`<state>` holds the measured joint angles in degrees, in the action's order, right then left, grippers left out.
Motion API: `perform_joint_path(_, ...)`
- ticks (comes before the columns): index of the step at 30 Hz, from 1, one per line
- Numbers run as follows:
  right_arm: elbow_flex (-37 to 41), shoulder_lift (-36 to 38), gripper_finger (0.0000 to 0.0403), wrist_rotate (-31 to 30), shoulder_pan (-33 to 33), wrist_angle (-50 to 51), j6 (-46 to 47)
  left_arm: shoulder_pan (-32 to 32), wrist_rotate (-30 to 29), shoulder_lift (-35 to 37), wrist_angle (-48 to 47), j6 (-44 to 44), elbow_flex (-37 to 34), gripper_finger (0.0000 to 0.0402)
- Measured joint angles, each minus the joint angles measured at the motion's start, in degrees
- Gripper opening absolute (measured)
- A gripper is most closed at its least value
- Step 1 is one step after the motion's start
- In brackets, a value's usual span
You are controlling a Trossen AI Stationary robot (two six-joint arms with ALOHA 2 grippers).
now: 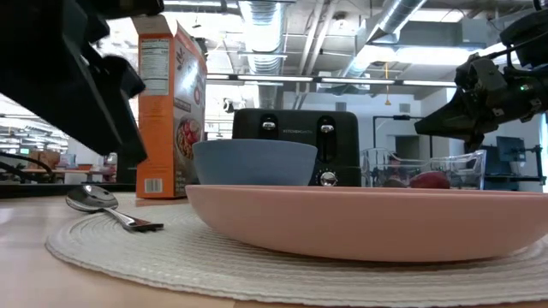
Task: Arrange a breakfast setting
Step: Put the toasted bread on the plate
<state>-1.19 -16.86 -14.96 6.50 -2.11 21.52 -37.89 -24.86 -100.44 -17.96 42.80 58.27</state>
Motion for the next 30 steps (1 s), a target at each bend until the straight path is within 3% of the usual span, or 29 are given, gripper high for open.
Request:
perform_joint_path(11,0.0,0.0,0.0091,0.0,0.0,0.0,0.0,0.2,-13.1,0.1,-19.2,-5.8,17.6,0.0208)
perform_joint_path(17,0.0,0.0,0.0091,0.0,0.0,0.0,0.0,1.6,-19.4,0.1,-20.2,-10.9,23.8,0.0208)
perform_joint_path(20,0.0,0.0,0.0091,0.0,0.0,0.0,0.0,2.8,-18.7,0.1,-20.1,-14.5,26.2,0.0208)
perform_joint_path(30,0.0,0.0,0.0091,0.0,0.0,0.0,0.0,7.9,-5.6,0.1,-19.0,-31.8,34.8,0.0208)
